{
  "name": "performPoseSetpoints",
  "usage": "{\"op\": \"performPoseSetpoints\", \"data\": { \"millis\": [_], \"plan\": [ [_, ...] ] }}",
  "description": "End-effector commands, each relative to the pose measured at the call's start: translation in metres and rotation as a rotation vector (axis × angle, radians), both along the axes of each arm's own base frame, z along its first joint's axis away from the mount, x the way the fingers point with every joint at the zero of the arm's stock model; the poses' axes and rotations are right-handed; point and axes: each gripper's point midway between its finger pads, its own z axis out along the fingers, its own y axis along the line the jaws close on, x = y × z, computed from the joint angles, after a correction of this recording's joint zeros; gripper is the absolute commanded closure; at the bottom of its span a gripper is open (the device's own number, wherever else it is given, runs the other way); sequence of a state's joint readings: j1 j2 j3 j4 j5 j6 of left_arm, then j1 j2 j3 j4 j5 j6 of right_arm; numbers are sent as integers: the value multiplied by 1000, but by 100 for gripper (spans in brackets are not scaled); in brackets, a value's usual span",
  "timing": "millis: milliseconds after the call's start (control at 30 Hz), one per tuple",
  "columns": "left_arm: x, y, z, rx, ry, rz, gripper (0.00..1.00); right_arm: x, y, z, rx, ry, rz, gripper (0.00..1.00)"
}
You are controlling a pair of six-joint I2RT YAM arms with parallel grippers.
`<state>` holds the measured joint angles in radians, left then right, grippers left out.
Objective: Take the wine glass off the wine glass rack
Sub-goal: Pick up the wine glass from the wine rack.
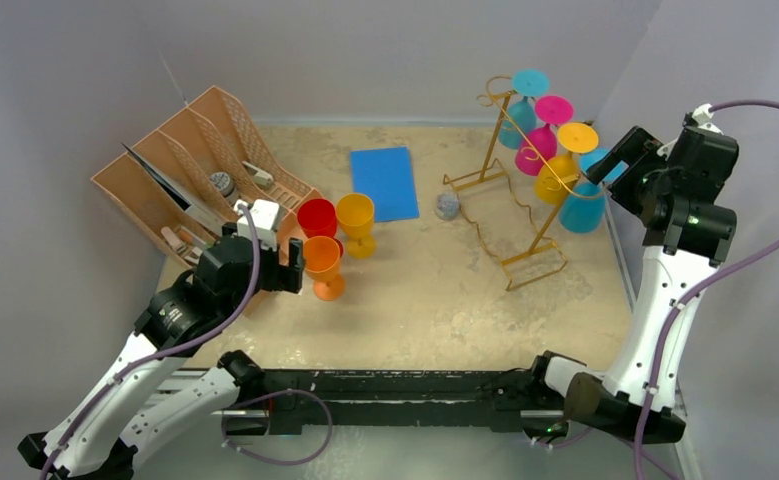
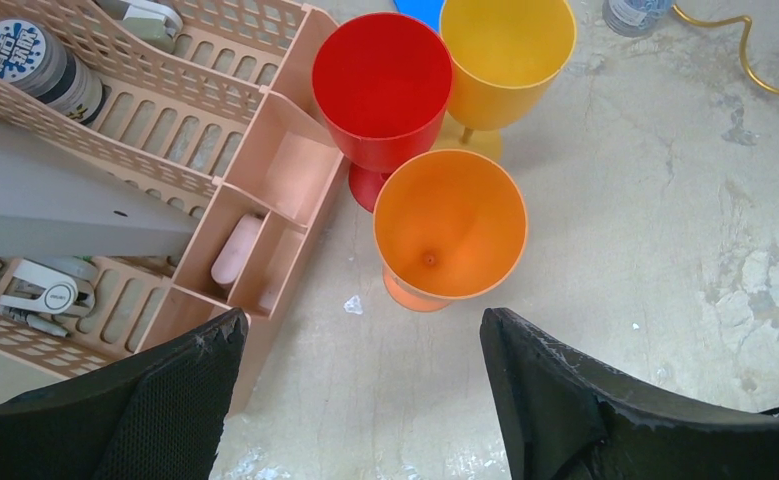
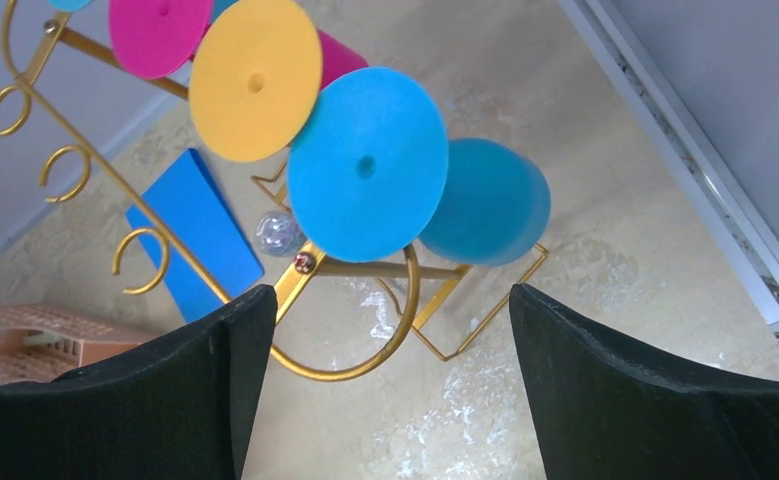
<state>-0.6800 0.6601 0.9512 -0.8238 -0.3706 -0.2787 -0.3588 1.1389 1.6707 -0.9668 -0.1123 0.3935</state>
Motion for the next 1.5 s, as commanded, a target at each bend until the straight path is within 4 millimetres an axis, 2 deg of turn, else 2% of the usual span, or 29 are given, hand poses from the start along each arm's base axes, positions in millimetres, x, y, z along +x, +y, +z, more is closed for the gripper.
{"op": "performPoseSetpoints", "data": {
  "millis": [0, 433, 633, 867, 1367, 1467],
  "plan": [
    [3, -4, 8, -45, -27, 1, 15, 3, -15, 3, -12, -2, -88, 12],
    [6, -4, 8, -63, -30, -2, 14, 21, -11, -12, 133, -2, -78, 13],
    [7, -5, 6, -66, -20, -8, 14, 24, -13, -21, 180, -11, -100, 18],
    [9, -6, 5, -67, -15, -13, 13, 28, -12, -20, 197, -36, -93, 34],
    [10, -5, 7, -83, -20, -13, 14, 23, -13, -17, 164, -57, -98, 59],
    [10, -6, 8, -89, -21, -19, 14, 21, -14, -16, 155, -56, -95, 61]
  ]
}}
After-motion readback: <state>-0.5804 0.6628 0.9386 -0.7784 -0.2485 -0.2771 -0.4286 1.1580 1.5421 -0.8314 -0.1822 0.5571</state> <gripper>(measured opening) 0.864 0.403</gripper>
